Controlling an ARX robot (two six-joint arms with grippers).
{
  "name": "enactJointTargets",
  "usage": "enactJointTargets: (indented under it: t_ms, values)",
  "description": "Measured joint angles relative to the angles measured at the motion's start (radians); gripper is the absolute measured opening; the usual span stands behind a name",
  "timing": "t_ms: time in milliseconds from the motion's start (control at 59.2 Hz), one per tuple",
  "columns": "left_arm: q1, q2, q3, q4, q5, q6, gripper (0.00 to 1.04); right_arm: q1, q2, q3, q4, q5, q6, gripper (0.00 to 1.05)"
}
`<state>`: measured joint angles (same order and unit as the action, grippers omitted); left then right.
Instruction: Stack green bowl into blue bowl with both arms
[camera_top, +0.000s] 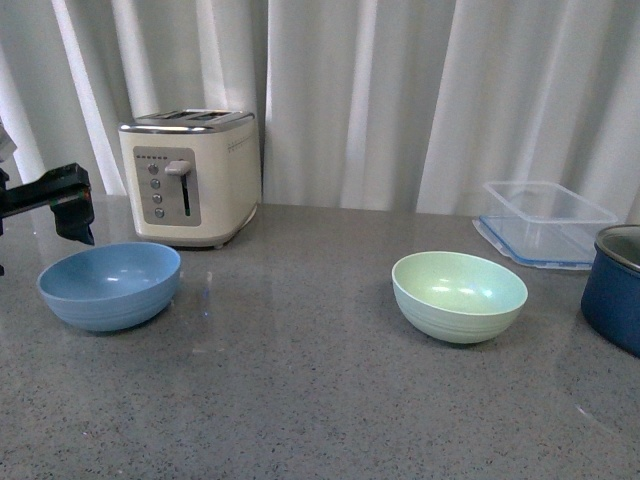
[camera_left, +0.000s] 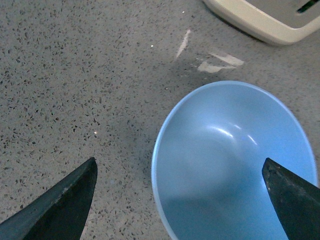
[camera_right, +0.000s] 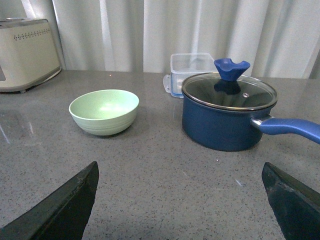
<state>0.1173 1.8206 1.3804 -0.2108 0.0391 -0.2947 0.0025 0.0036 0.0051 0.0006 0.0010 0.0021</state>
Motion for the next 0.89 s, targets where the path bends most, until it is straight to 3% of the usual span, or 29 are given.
enactJointTargets:
  t_ms: [354, 624, 827, 895]
  values:
    - [-0.015, 0.148, 0.130, -0.050, -0.035, 0.000, 0.97, 0.000, 0.000, 0.000, 0.000, 0.000, 0.000, 0.95]
    - [-0.033, 0.187, 0.163, -0.090, -0.034, 0.005, 0.55, 0.000, 0.000, 0.000, 0.000, 0.000, 0.000, 0.95]
    - [-0.030, 0.186, 0.163, -0.096, -0.011, 0.011, 0.12, 0.000, 0.000, 0.000, 0.000, 0.000, 0.000, 0.95]
    - [-0.027, 0.185, 0.163, -0.099, -0.006, 0.009, 0.04, 0.000, 0.000, 0.000, 0.000, 0.000, 0.000, 0.95]
